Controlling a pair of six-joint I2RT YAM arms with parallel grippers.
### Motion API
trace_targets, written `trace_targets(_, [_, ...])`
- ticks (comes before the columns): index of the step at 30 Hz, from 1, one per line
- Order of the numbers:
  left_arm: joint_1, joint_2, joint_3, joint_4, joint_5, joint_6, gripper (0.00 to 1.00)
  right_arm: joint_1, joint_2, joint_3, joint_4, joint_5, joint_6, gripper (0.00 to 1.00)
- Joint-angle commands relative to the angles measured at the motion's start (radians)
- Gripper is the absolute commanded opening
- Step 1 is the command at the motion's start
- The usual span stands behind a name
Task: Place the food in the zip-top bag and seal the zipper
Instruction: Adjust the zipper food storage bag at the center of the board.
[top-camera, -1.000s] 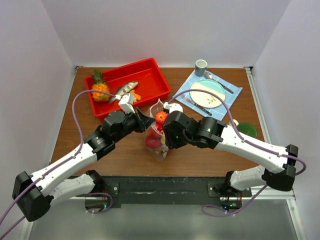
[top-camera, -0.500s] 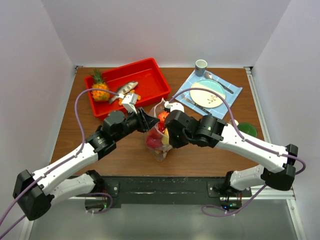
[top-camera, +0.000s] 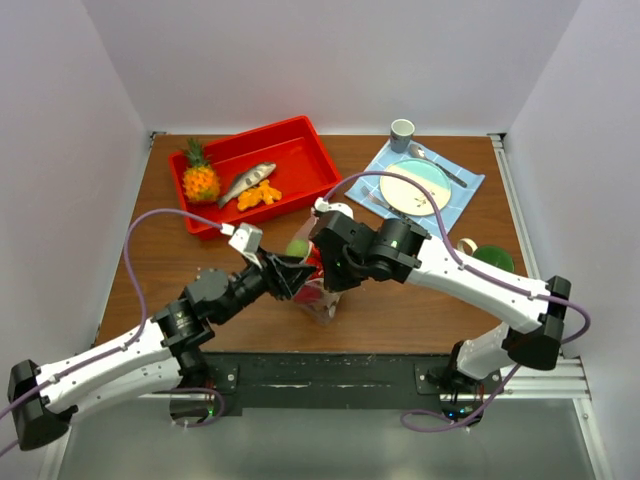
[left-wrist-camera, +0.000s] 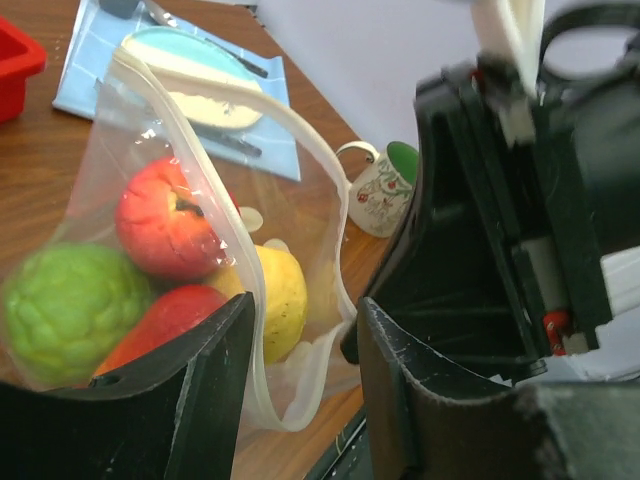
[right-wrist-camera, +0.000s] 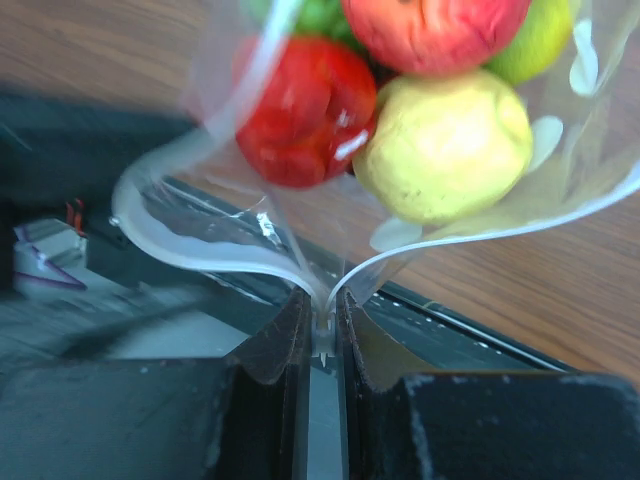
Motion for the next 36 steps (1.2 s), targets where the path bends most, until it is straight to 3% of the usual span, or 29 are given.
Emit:
trace_targets(1, [-0.137,-0.004,-0.013,0.015,-0.29,0.066,0.5,-0.01,0.013,0.1,-0.038,-0.013,0.036,0.0])
trace_targets(7, [-0.147,0.044,0.085,-0.109,-0.494,0.016,0.57,-0.018,-0.026,0.071,-0.035,0.0,0.049,0.0])
trace_targets(11, [-0.147,0.075,0.209,-0.371,-0.69,-0.087,0.45,-0.024,-0.043,0.064,-0.039,-0.008,0.049,0.0])
trace_targets(13, [-0.147,0.058,0.229,-0.448,-0.706,-0.138,0.45,-0.024,-0.043,0.057,-0.035,-0.016,0.049,0.0])
trace_targets(19, [-0.147,0.007,0.216,-0.482,-0.687,-0.122,0.59,-0.03,-0.035,0.03,-0.012,-0.051,0.052,0.0])
trace_targets(23, [-0.147,0.012,0.22,-0.502,-0.648,-0.13,0.59,-0.045,-0.037,0.018,0.001,-0.074,0.056,0.0])
trace_targets(27, [-0.16,-0.008,0.19,-0.487,-0.585,-0.121,0.46,-0.065,-0.038,0.019,0.004,-0.082,0.061,0.0])
trace_targets(28, [-0.166,-0.02,0.179,-0.473,-0.571,-0.113,0.37,-0.068,-0.043,0.021,0.007,-0.083,0.061,0.0])
trace_targets(32, [-0.183,-0.111,0.128,-0.378,-0.452,-0.058,0.24,-0.079,-0.035,0.028,0.011,-0.088,0.059,0.0])
trace_targets(36, [-0.183,-0.076,0.108,-0.37,-0.373,-0.073,0.08,-0.09,-0.032,0.031,0.016,-0.091,0.058,0.0])
